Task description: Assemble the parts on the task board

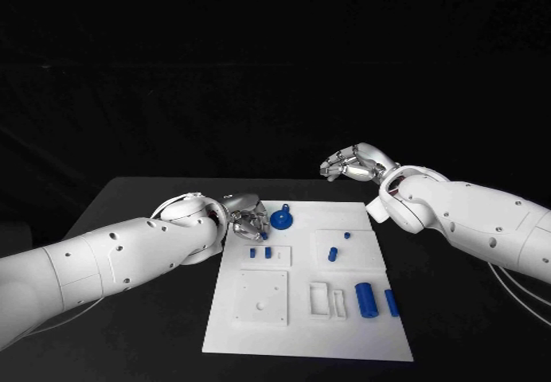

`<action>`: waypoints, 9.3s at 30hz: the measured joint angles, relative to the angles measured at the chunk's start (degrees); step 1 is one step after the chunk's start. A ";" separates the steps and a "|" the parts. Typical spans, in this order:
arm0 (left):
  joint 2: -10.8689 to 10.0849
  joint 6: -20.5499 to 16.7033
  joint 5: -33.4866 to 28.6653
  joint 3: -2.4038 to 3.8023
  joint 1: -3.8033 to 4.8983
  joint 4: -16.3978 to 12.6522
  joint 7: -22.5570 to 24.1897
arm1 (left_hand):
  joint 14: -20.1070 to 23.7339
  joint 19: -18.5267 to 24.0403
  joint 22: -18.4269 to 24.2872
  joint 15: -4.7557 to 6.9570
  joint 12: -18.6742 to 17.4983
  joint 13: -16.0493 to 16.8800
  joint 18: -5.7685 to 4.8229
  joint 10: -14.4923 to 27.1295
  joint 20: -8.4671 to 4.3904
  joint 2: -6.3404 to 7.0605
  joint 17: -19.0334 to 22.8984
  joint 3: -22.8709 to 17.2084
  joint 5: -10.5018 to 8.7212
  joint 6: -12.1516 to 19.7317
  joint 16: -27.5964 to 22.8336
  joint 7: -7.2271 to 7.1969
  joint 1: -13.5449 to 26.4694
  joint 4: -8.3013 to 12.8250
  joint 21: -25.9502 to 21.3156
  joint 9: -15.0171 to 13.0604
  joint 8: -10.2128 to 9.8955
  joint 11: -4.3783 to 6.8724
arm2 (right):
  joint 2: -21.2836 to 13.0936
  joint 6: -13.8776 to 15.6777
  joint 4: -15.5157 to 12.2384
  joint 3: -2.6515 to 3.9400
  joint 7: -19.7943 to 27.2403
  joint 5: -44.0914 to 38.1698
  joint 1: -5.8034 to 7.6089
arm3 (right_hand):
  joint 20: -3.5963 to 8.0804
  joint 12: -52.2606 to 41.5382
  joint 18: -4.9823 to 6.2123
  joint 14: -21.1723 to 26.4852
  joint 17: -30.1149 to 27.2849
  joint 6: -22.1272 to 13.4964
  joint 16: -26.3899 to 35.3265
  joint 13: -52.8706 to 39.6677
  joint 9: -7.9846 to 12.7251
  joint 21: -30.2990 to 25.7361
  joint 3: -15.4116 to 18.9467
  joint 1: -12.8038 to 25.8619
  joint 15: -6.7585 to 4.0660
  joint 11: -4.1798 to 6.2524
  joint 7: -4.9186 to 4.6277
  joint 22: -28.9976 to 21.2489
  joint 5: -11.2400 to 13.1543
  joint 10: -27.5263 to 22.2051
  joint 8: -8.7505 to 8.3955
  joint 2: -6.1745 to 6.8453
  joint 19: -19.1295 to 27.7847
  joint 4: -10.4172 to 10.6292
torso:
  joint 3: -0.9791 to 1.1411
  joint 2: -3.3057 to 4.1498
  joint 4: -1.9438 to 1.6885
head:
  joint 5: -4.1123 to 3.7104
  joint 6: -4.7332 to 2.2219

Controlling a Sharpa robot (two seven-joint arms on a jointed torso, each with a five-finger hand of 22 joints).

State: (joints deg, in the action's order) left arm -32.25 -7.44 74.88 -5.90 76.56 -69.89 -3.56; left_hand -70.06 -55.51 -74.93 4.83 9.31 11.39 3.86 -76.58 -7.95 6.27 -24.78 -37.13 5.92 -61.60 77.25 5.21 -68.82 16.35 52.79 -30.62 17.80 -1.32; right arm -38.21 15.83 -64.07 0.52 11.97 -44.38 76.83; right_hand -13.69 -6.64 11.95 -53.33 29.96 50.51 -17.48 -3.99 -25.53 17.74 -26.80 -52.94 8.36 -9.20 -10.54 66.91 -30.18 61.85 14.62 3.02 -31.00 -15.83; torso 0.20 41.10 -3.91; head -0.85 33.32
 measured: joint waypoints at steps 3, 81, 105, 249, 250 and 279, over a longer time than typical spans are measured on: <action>0.12 -0.02 0.00 0.08 -0.13 0.20 0.00 | 0.00 0.00 0.00 0.00 0.01 -0.05 0.02 -0.20 0.00 -0.03 0.00 0.02 0.00 -0.02 0.00 0.02 0.03 0.02 0.00 -0.05 0.00 -0.20 | 0.00 -0.01 0.00 0.00 0.00 0.00 0.00 | 0.00 0.00 0.00 0.00 0.00 0.00 0.00 0.00 0.04 0.00 0.00 0.00 0.00 0.00 0.00 0.00 0.00 0.00 0.00 0.00 0.00 0.00 | 0.01 0.01 0.05 | 0.04 -0.01; -8.68 -8.57 -23.00 -0.23 -0.87 -1.77 8.02 | 6.16 6.15 1.79 -2.85 -4.69 -0.42 0.01 3.20 1.57 3.57 5.61 -1.32 0.03 7.45 -12.59 2.99 -0.37 -0.06 -6.60 2.58 -2.87 -2.84 | -9.32 -6.37 -8.87 -0.02 -5.98 -22.83 -1.73 | 7.18 -4.61 2.29 -20.38 16.61 2.78 -17.54 -8.87 -3.25 10.22 -1.82 -13.24 -10.25 4.92 1.95 -0.34 6.22 8.39 4.01 4.73 -26.66 -1.04 | -0.04 -0.04 0.02 | -3.33 -0.91; -12.45 -3.79 -62.64 -0.24 -0.88 -4.99 19.90 | 21.56 20.83 4.70 -12.93 -5.16 -4.52 -2.52 9.85 9.91 1.27 13.13 3.83 0.68 11.07 -42.42 4.35 3.99 0.02 -20.15 2.47 -1.87 -6.56 | -11.52 -8.84 -16.74 -0.74 -13.49 -49.74 -3.57 | 12.95 -1.10 1.87 -24.42 27.60 2.27 -35.55 -10.25 -2.95 18.76 -0.25 -13.33 -10.80 4.80 1.89 5.58 8.48 6.02 3.30 6.27 -36.71 -0.85 | -0.18 0.08 -0.01 | -5.09 -1.16; -12.49 -2.50 -65.14 -0.24 -0.88 -3.37 20.62 | 21.55 20.69 4.45 -13.22 -5.16 -5.57 -1.76 10.67 10.21 0.37 12.14 4.14 1.35 11.33 -44.20 4.21 4.89 0.01 -21.07 2.52 -1.21 -6.98 | -12.64 -6.36 -24.75 2.20 -17.85 -53.66 -5.03 | 13.70 -1.89 1.68 -23.85 24.59 11.23 -42.16 -18.19 -5.86 20.63 -22.22 -11.00 -12.39 7.67 5.30 8.03 17.30 14.05 5.66 8.92 -38.90 1.52 | -0.10 -0.01 0.03 | -4.70 -0.91; -12.44 -2.50 -65.16 -0.24 -0.88 -3.37 20.62 | 21.55 20.69 4.45 -13.22 -5.16 -5.57 -1.75 10.67 10.21 0.37 12.14 4.14 1.35 11.33 -44.20 4.21 4.89 0.01 -21.07 2.52 -1.21 -6.98 | -12.59 -6.11 -25.35 2.22 -17.69 -53.12 -5.04 | 13.71 -1.89 1.68 -23.87 24.59 11.23 -42.16 -18.19 -5.86 20.63 -22.22 -11.00 -12.40 7.67 5.30 8.03 17.30 14.05 5.73 8.92 -38.91 1.52 | -0.14 -0.02 0.03 | -4.56 -0.93; -9.61 -3.76 -66.03 -0.25 -0.87 -2.35 20.73 | 21.17 20.69 4.35 -13.18 -5.15 -5.66 -1.78 10.66 10.21 0.13 11.90 4.14 1.57 11.33 -44.42 4.21 4.65 0.02 -21.07 2.52 -1.21 -6.98 | -2.44 -1.95 -30.80 0.43 -14.70 -53.76 -10.26 | 13.88 -1.66 1.68 -23.96 24.49 11.21 -42.39 -18.51 -6.17 20.63 -22.35 -11.18 -12.50 7.85 5.30 8.01 16.63 14.26 5.73 8.75 -39.10 1.65 | -0.51 -0.79 -0.59 | 3.83 0.38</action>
State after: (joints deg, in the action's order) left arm -41.86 -11.20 8.84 -6.15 75.69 -72.24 17.17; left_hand -48.90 -34.81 -70.59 -8.34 4.16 5.73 2.08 -65.92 2.26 6.40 -12.88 -32.99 7.49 -50.27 32.83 9.42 -64.17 16.36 31.71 -28.10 16.59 -8.30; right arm -40.65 13.88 -94.87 0.96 -2.73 -98.14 66.57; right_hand 0.19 -8.30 13.63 -77.29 54.45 61.72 -59.87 -22.50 -31.70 38.37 -49.15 -64.12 -4.14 -1.35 -5.24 74.92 -13.54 76.11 20.35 11.77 -70.10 -14.17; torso -0.31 40.31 -4.50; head 2.98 33.70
